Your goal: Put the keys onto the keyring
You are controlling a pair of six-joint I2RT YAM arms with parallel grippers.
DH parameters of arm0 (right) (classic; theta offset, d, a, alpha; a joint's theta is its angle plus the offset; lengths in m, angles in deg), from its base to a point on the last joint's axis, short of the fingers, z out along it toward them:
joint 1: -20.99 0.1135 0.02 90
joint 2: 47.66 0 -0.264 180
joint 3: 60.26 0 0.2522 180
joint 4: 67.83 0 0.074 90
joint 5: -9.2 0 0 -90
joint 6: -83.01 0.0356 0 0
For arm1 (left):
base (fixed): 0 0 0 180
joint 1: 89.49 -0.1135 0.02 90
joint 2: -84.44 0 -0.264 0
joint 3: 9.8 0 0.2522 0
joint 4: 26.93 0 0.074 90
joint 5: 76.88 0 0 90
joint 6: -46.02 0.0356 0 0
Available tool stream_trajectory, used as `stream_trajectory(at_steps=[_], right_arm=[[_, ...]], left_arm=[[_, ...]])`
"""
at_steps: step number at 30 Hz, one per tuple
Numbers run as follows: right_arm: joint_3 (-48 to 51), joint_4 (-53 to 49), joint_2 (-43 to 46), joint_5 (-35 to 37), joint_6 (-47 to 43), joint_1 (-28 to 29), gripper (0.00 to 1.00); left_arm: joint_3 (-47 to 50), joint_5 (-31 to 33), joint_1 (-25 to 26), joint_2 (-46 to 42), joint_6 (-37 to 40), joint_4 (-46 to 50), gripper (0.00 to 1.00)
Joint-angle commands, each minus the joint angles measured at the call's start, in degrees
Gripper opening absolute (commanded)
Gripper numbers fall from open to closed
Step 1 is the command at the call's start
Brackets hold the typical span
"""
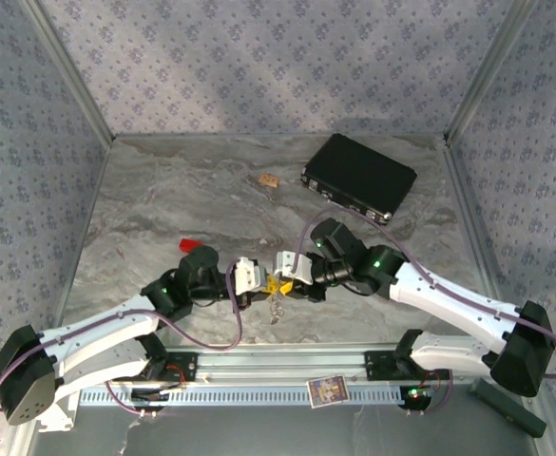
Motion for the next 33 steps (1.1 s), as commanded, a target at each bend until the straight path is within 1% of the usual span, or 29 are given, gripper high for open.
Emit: stream_trajectory(at_steps=[1,3,6,8,17,25,27,33], right_arm=[[3.6,6.5,3.8,-2.9,3.8,-1.7,0.28],[6.1,9.0,4.9,-3.2,5.8,-2.8,0.32],[8.2,10.3,5.7,-3.0,7.8,-3.5,0.34],[9.5,11.0,6.2,-3.1,8.8,-3.5,0.36],[13.0,14.7,6.2,-4.7,11.9,-3.4,0.36],[13.3,16.6,5.3,-2.3,11.4,-3.1,0.37],[13.2,16.3,4.8,-2.4,11.1,-3.1,0.36],[12.3,14.6,3.8,-4.2,10.4,-3.1,0.27]], left_arm=[[0.8,-0.7,0.1,-0.3,-1.2,-4.9,0.00],[2.5,0.1,0.1,-0.3,-3.4,-9.1,0.00],[4.9,1.1,0.2,-0.2,-6.3,-15.1,0.00],[5.7,1.6,0.1,-0.1,-7.0,-16.7,0.00],[6.7,1.8,0.2,-0.3,-7.5,-17.7,0.00],[6.9,0.6,0.1,-0.3,-7.5,-18.1,0.00],[7.0,0.3,0.2,-0.3,-7.4,-18.2,0.00],[7.1,0.3,0.2,-0.5,-7.2,-18.7,0.00]])
